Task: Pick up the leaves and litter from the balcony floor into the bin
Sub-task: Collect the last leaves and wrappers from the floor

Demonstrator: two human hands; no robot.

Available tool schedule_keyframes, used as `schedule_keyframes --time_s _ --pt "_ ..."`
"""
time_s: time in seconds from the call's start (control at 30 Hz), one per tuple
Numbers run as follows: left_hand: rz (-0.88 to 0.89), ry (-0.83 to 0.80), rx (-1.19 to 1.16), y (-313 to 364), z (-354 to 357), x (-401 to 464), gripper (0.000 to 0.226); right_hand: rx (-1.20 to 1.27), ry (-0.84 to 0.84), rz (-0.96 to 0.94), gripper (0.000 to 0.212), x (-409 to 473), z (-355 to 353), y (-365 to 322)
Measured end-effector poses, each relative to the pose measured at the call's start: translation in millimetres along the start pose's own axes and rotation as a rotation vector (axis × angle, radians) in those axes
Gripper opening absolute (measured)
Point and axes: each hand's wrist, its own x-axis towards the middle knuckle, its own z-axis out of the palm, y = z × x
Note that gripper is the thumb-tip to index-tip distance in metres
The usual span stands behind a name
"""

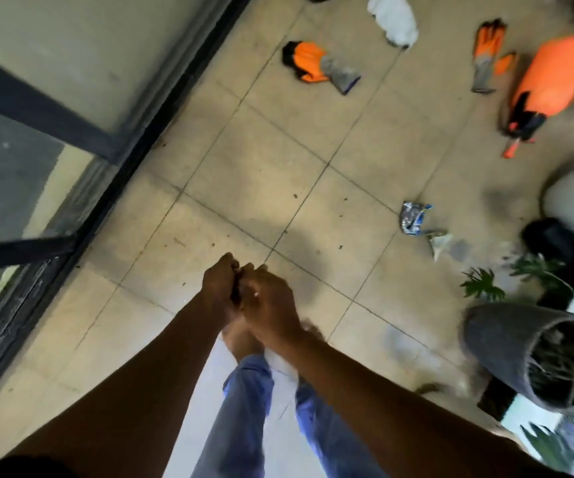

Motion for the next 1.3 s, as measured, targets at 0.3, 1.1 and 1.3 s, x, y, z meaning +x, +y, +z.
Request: schedule_keyframes --time_s 0.3,1.1,1.3 --pt "0.123 0.014 0.114 -15.0 72.1 67.4 0.039 -0.109 0.135 0.152 0.042 -1.4 -81.0 117.1" --pt "-0.150 -0.125 0.429 -189.5 193.9 183.9 0.041 -0.122 0.471 0.870 0.019 85.6 -227.5 504.3" --pt "0.030 -0.146 0.436 -188.6 246.5 174.1 0.030 0.449 0.376 0.752 0.037 57.9 -184.3 422.2"
